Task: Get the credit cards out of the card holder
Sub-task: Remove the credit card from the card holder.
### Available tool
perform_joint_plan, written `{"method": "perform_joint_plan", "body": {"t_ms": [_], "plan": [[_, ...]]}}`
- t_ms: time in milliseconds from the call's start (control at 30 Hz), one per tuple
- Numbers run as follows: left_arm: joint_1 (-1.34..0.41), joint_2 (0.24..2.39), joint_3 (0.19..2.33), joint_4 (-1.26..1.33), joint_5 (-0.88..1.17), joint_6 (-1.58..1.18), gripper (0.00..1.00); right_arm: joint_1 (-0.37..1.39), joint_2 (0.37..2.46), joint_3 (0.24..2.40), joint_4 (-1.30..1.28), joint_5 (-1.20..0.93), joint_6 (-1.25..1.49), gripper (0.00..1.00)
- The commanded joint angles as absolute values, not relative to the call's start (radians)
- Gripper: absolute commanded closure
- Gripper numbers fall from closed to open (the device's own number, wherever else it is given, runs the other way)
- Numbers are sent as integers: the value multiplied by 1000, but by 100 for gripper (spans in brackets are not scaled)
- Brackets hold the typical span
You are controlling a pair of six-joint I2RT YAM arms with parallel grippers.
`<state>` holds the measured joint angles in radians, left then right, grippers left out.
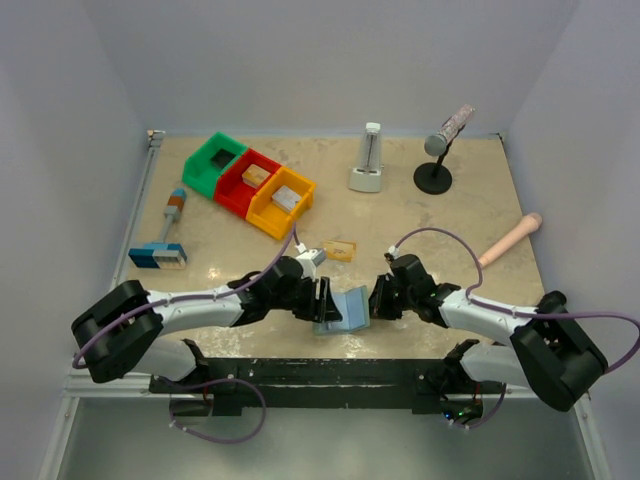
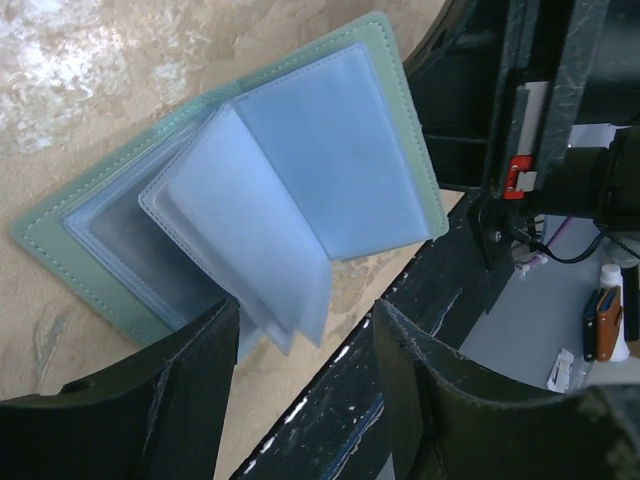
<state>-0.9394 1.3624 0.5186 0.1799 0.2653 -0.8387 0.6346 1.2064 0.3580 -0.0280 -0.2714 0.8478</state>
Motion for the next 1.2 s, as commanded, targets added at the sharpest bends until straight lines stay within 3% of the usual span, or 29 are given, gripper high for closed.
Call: {"method": "perform_joint_plan", "body": {"t_ms": [0, 800, 1000, 1167], "plan": [[-948, 1364, 572, 242, 304, -807, 40, 640, 1230, 362, -46, -259, 842, 100], [-960, 1413, 620, 192, 278, -788, 41, 641, 1216, 339, -40, -250, 848, 99], [-960, 1398, 603, 141, 213, -779, 41, 641, 1134, 325, -72, -230, 862, 72], [-959, 1367, 588, 138, 195, -788, 41, 640, 1008, 318, -124, -195, 868, 63]]}}
